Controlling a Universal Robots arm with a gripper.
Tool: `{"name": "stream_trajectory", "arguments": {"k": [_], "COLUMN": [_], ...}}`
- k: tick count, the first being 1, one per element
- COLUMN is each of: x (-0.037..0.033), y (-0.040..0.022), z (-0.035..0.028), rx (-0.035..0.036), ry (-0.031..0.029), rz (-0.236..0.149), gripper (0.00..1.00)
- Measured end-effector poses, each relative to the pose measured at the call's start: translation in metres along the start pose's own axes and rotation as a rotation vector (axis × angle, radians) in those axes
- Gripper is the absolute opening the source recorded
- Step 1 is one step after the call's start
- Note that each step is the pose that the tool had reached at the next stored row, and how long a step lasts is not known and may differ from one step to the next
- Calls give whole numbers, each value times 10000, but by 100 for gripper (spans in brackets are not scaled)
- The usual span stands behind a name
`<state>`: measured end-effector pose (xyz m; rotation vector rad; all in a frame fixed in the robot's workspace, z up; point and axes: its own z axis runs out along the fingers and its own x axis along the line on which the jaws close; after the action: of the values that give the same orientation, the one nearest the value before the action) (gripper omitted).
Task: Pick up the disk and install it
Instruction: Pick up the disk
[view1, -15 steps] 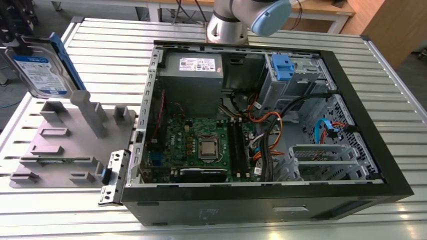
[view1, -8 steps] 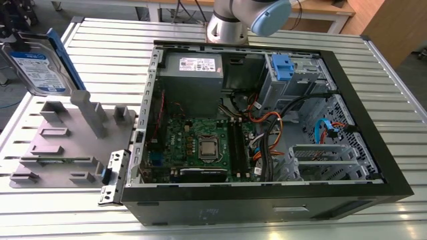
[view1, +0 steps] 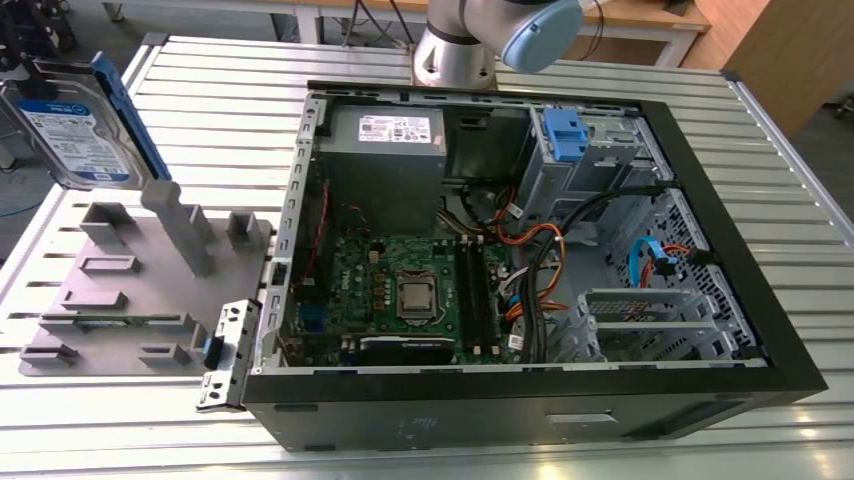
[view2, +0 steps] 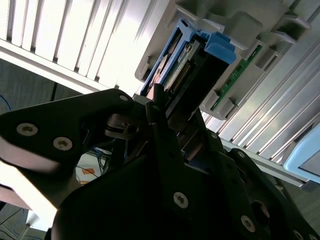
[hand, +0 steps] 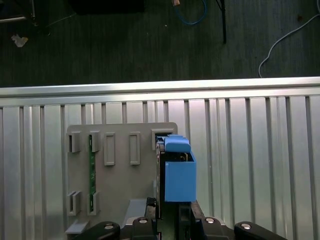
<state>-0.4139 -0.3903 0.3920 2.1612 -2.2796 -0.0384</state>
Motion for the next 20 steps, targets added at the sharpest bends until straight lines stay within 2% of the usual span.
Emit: {"name": "stream_trajectory", "arguments": {"k": [9,20], "x": [0,-3], "y": [0,3], "z": [-20,-191], "rx": [-3,0], "ry": [2,0], "rz": [0,0], "gripper": [35,35]}}
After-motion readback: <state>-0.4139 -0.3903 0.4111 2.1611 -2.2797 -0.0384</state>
